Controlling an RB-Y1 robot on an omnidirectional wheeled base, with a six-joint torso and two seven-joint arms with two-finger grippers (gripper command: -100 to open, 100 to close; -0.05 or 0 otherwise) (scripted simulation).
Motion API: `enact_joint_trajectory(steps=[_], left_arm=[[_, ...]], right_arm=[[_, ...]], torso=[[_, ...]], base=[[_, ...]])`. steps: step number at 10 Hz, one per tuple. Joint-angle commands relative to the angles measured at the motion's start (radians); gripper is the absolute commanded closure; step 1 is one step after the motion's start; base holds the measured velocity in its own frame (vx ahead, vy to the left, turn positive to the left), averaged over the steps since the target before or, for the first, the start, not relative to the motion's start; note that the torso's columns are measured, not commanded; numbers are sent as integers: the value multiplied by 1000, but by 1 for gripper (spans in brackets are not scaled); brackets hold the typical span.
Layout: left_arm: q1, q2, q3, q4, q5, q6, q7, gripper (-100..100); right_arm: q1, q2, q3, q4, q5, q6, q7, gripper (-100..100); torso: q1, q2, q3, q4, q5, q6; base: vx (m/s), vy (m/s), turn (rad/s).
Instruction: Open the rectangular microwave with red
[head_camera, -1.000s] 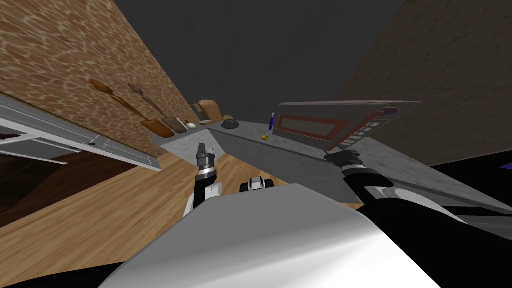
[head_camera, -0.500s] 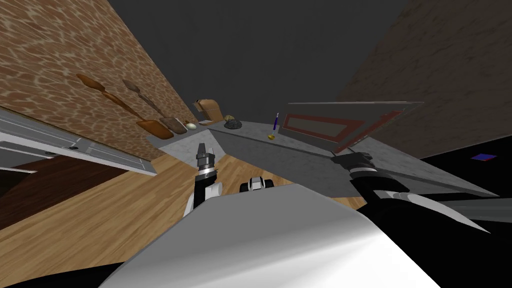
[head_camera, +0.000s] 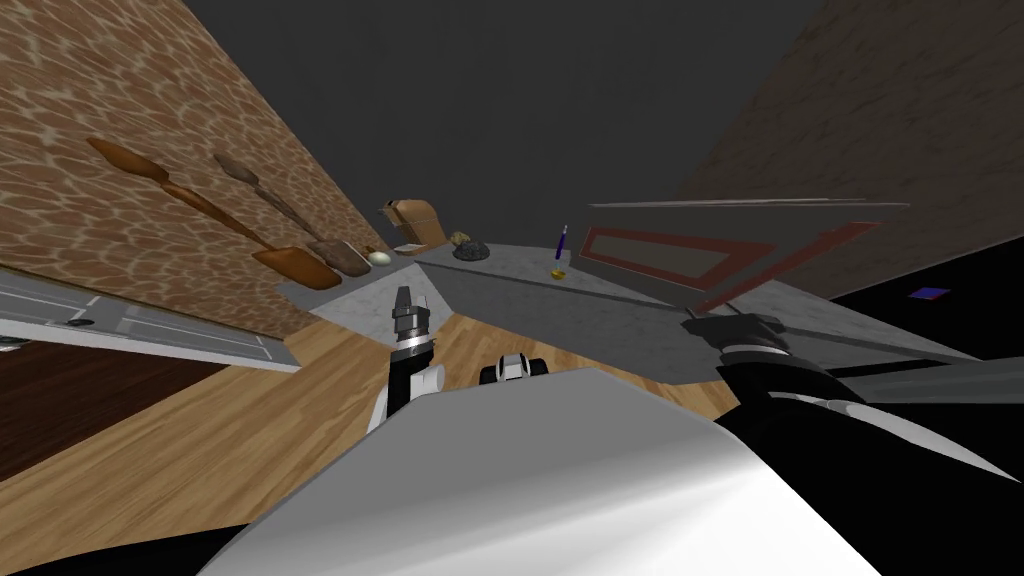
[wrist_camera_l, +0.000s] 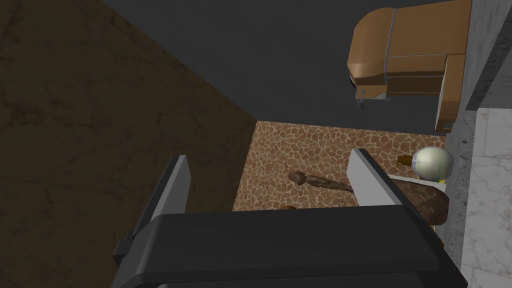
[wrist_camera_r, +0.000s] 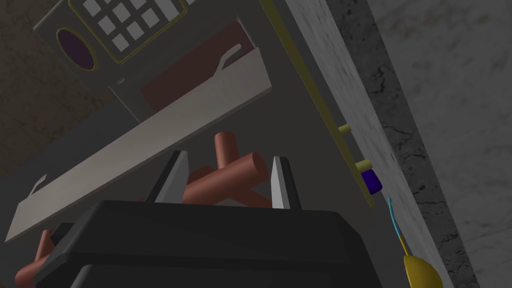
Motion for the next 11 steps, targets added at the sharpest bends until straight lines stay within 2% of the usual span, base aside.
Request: enact_joint_trajectory(steps=[1, 3, 4, 5, 8, 11], left_arm=[[0, 0, 0, 0, 0, 0, 0, 0], [0, 0, 0, 0, 0, 0, 0, 0], [0, 0, 0, 0, 0, 0, 0, 0], [0, 0, 0, 0, 0, 0, 0, 0], [0, 0, 0, 0, 0, 0, 0, 0], [0, 0, 0, 0, 0, 0, 0, 0]], right_arm=[[6, 31, -27, 16, 3, 25, 3, 100], [17, 48, -44, 24, -1, 55, 3, 100], [18, 40, -36, 16, -3, 47, 1, 100], [26, 49, -44, 26, -8, 67, 1, 100], [45, 70, -70, 46, -19, 110, 1, 100], [65, 91, -96, 67, -31, 153, 1, 100]], torso=[[-1, 1, 1, 0, -1, 1], [0, -1, 0, -1, -1, 2], [-1, 0, 0, -1, -1, 2], [-8, 2, 1, 0, -3, -1], [5, -4, -2, -2, 0, 2], [1, -3, -1, -1, -1, -1]], base=[[91, 291, -107], [117, 290, -119], [40, 126, -52], [76, 111, -41], [153, 246, -102], [161, 296, -83]])
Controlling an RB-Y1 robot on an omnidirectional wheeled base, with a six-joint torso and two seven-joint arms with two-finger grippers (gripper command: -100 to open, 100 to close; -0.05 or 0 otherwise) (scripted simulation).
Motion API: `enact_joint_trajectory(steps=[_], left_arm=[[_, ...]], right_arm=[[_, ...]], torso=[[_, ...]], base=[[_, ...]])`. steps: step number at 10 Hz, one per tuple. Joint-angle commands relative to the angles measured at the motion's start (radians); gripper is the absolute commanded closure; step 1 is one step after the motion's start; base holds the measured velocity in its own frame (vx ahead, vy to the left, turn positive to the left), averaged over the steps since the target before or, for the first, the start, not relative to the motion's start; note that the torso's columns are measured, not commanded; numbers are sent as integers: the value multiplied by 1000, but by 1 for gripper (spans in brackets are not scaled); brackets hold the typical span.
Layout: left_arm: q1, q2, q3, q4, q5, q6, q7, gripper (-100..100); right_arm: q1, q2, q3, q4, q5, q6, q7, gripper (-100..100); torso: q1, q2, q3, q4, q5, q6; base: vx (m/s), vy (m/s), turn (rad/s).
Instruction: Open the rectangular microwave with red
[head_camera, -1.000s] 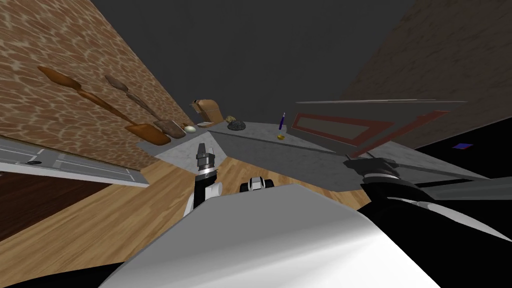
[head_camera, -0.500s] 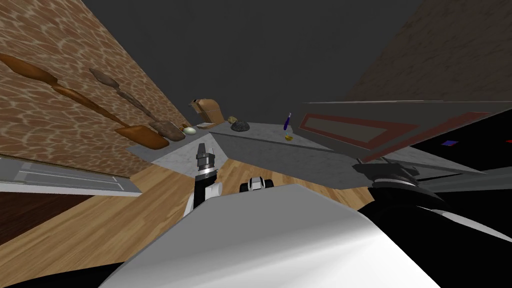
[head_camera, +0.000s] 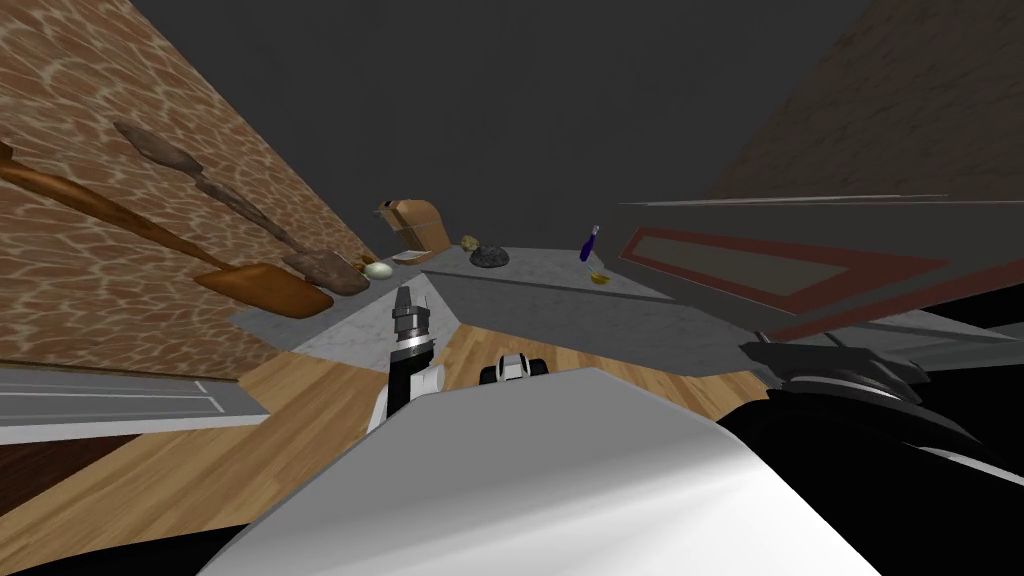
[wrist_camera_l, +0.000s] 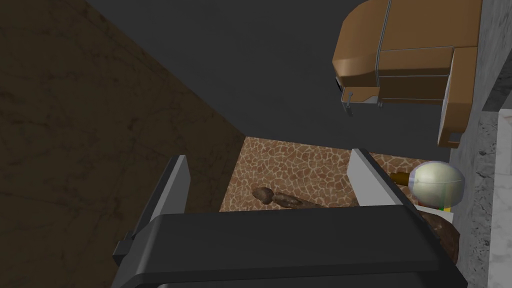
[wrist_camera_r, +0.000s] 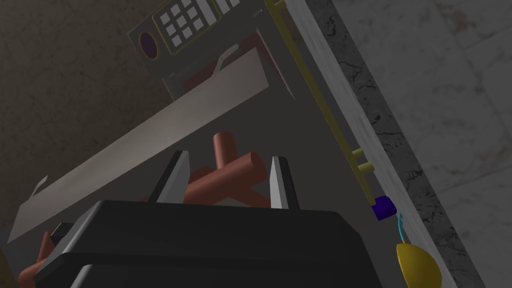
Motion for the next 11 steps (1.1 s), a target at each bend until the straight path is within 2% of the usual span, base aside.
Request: enact_joint_trajectory(steps=[1, 2, 3, 5, 8, 11], left_arm=[[0, 0, 0, 0, 0, 0, 0, 0], [0, 0, 0, 0, 0, 0, 0, 0], [0, 0, 0, 0, 0, 0, 0, 0], [0, 1, 1, 0, 0, 0, 0, 0], [0, 1, 1, 0, 0, 0, 0, 0], [0, 1, 0, 0, 0, 0, 0, 0]], right_arm=[[8, 22, -20, 20, -3, 37, 3, 100], [14, 29, -29, 27, -7, 51, 3, 100], [49, 9, -36, -2, -35, 44, -9, -100], [90, -2, -54, -27, -63, 47, -20, -100], [152, -19, -81, -65, -106, 52, -38, -100], [214, -35, -108, -103, -149, 56, -55, -100]], torso=[[-2, 2, 1, 0, -1, 1], [-5, 3, 2, 1, -2, 2], [-6, 2, 2, 0, -2, 2], [-14, 6, 4, 2, -6, 1], [-2, 1, 1, 0, -2, 2], [-3, 1, 1, 0, -3, 1]], base=[[142, 246, -70], [159, 207, -104], [97, 88, -88], [25, -37, -22], [31, -31, -36], [38, -2, -37]])
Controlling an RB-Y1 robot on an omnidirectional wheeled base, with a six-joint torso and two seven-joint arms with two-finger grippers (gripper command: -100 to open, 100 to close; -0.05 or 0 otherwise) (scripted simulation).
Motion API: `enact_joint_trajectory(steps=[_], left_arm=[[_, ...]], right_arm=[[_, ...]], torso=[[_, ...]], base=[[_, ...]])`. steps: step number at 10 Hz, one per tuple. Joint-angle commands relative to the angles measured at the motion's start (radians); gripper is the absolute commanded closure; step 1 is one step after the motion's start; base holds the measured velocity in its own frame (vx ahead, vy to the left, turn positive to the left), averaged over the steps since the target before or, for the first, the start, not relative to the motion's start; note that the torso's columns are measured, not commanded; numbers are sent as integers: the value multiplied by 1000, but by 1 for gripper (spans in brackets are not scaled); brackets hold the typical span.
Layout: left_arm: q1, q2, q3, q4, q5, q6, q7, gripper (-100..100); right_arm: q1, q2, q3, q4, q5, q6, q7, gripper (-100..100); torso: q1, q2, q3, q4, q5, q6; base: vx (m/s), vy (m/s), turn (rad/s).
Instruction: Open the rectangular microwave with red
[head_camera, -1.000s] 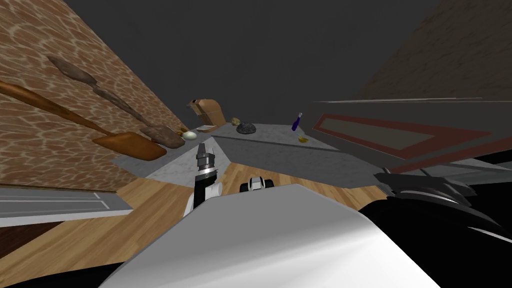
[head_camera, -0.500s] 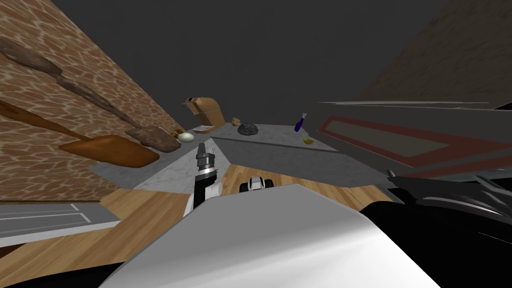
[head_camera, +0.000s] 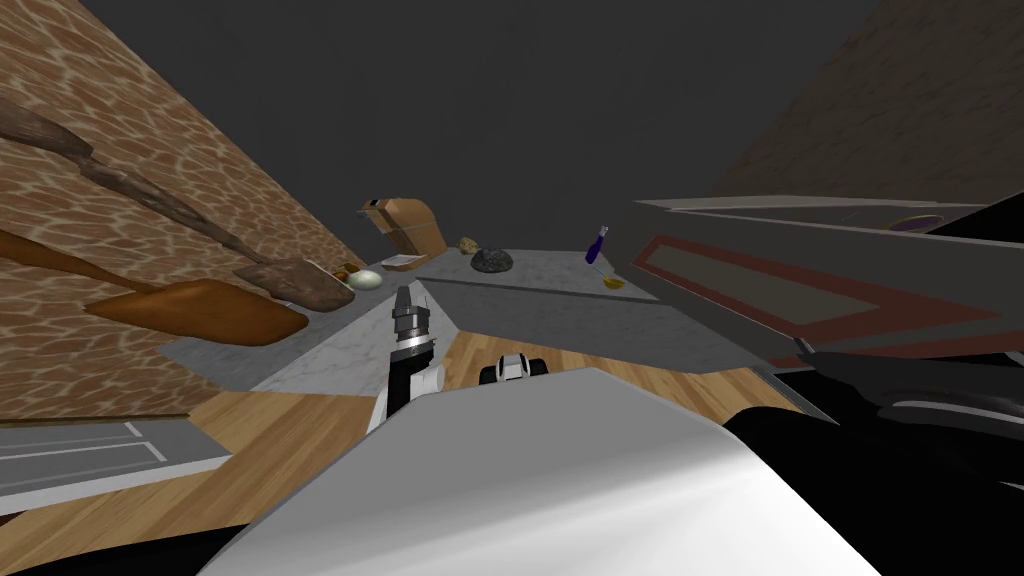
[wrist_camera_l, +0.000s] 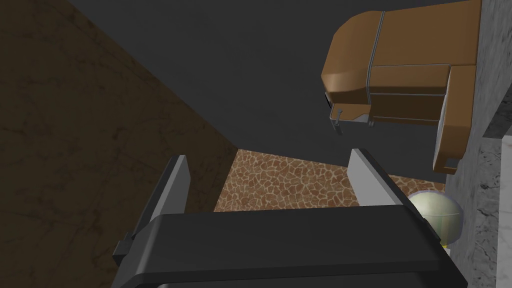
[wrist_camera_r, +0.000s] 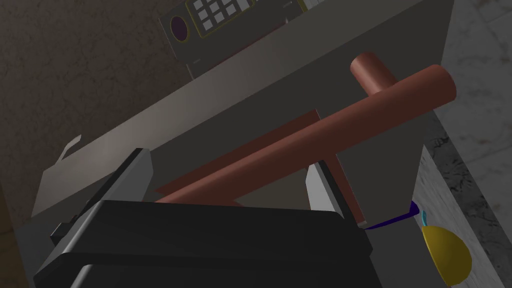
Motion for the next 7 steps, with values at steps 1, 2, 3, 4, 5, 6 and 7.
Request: enact_joint_trajectory(steps=[1, 2, 3, 4, 5, 6, 7], left_arm=[[0, 0, 0, 0, 0, 0, 0, 0], [0, 0, 0, 0, 0, 0, 0, 0], [0, 0, 0, 0, 0, 0, 0, 0], [0, 0, 0, 0, 0, 0, 0, 0], [0, 0, 0, 0, 0, 0, 0, 0], [0, 0, 0, 0, 0, 0, 0, 0], [0, 0, 0, 0, 0, 0, 0, 0]], right_arm=[[23, -4, -9, -16, -15, 2, -6, -100], [26, -4, -9, -17, -17, 3, -8, 0], [25, -4, -9, -16, -17, 3, -8, 0], [25, -4, -9, -16, -17, 3, -8, 0], [25, -4, -9, -16, -17, 3, -8, 0], [25, -4, -9, -16, -17, 3, -8, 0], [25, -4, -9, -16, -17, 3, -8, 0]], torso=[[-1, 0, 0, 0, 0, 0], [-1, 1, 0, 0, 0, -1], [-1, 1, 0, 0, 0, -1], [-1, 0, 0, 0, 0, 0], [-1, 0, 0, 0, 0, 0], [-1, 0, 0, 0, 0, 0], [-1, 0, 0, 0, 0, 0]], base=[[14, 1, -17], [0, 0, 0], [0, 0, 0], [0, 0, 0], [0, 0, 0], [0, 0, 0], [0, 0, 0]])
